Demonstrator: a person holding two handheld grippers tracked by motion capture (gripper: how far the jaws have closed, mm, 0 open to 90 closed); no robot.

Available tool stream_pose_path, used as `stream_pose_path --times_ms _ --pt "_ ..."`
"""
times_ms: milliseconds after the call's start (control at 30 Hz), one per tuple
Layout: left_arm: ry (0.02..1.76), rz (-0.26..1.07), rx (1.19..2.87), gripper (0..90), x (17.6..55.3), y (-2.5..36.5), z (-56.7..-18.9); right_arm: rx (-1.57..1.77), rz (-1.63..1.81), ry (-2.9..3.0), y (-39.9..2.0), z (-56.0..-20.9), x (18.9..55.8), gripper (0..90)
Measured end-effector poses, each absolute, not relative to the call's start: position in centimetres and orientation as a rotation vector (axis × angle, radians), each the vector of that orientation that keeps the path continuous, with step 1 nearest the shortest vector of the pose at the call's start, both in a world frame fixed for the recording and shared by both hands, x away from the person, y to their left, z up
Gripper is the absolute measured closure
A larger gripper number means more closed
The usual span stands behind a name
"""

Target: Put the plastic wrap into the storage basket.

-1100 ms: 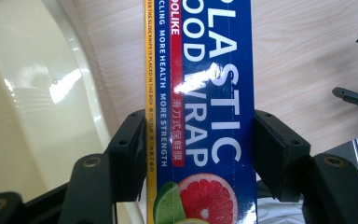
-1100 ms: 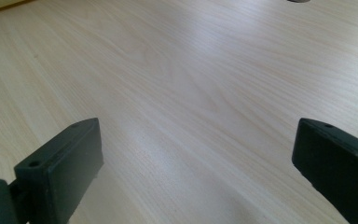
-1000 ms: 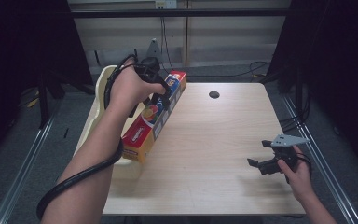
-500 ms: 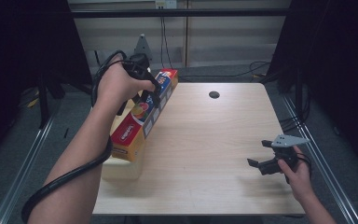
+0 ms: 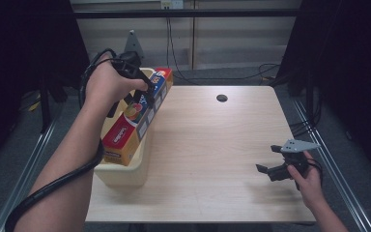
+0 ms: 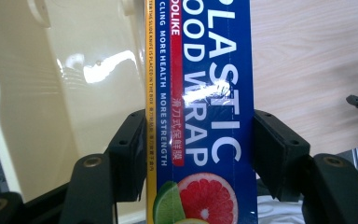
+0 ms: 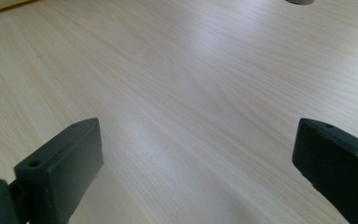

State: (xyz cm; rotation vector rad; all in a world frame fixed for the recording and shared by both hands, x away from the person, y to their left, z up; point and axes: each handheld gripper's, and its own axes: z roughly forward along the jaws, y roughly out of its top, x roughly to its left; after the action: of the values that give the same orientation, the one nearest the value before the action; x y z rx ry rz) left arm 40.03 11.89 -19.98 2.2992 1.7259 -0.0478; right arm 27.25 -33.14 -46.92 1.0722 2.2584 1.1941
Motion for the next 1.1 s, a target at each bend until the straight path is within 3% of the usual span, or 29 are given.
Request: stream_pose_path --times_ms 1100 --pt "1.833 0.023 2.191 41.5 38.9 16.6 -18.5 1.07 1.193 2.256 -33.0 -46.8 27.3 1.3"
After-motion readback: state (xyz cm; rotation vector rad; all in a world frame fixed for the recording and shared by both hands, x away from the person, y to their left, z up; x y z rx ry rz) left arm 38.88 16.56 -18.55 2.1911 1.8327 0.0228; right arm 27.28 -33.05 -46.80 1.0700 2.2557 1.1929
